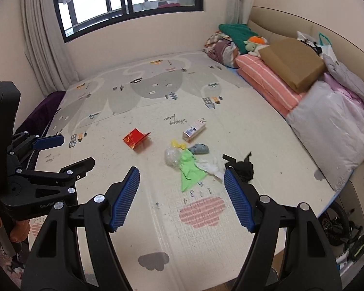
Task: Collect trash
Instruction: 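Move both open tools back over the bed toward the red envelope, then grasp the red envelope with the left tool while the right tool grasps the bubble wrap, then carry the red envelope and bubble wrap with both tools toward the bin, then open both tools over the grey bin to drop envelope and bubble wrap, then move both open tools back over the bed toward the green cloth and tissue, then grasp the green cloth with the left tool while the right tool grasps the white tissue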
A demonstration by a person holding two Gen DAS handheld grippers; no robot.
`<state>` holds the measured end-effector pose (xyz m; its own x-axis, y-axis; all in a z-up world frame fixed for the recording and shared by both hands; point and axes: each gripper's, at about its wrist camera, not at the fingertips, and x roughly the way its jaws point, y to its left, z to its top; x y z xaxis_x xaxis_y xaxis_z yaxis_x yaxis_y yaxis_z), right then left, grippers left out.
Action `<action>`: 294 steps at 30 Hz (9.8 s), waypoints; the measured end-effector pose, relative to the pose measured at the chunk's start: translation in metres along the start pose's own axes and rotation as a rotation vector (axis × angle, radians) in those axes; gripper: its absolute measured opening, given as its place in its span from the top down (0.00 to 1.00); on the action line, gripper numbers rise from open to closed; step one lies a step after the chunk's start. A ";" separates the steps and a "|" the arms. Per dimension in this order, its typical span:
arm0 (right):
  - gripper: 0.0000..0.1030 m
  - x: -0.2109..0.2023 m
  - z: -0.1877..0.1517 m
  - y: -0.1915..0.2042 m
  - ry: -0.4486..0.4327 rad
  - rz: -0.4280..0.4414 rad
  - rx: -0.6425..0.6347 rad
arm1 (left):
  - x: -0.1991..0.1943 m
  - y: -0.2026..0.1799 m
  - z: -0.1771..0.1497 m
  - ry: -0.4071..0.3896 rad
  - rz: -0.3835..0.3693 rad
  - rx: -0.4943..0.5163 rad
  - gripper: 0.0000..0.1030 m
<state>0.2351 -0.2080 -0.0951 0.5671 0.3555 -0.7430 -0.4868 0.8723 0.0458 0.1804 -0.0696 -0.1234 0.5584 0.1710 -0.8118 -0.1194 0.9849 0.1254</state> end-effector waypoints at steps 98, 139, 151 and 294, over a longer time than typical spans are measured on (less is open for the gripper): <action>0.65 0.117 -0.031 -0.029 0.162 -0.040 0.134 | 0.089 -0.016 0.008 0.013 -0.169 0.117 0.97; 0.65 -0.151 -0.407 -0.329 0.146 -0.444 0.822 | -0.018 -0.511 -0.152 0.084 -0.672 0.820 0.96; 0.64 -0.059 -0.450 -0.352 0.164 -0.395 0.882 | 0.073 -0.529 -0.185 0.135 -0.644 0.878 0.96; 0.43 0.433 -0.072 -0.133 0.320 0.190 -0.269 | 0.395 -0.108 -0.038 0.234 -0.048 -0.180 0.66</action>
<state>0.4975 -0.1945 -0.4709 0.2379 0.3423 -0.9090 -0.7412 0.6688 0.0578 0.3825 -0.1099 -0.4793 0.3650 0.0927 -0.9264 -0.2526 0.9676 -0.0027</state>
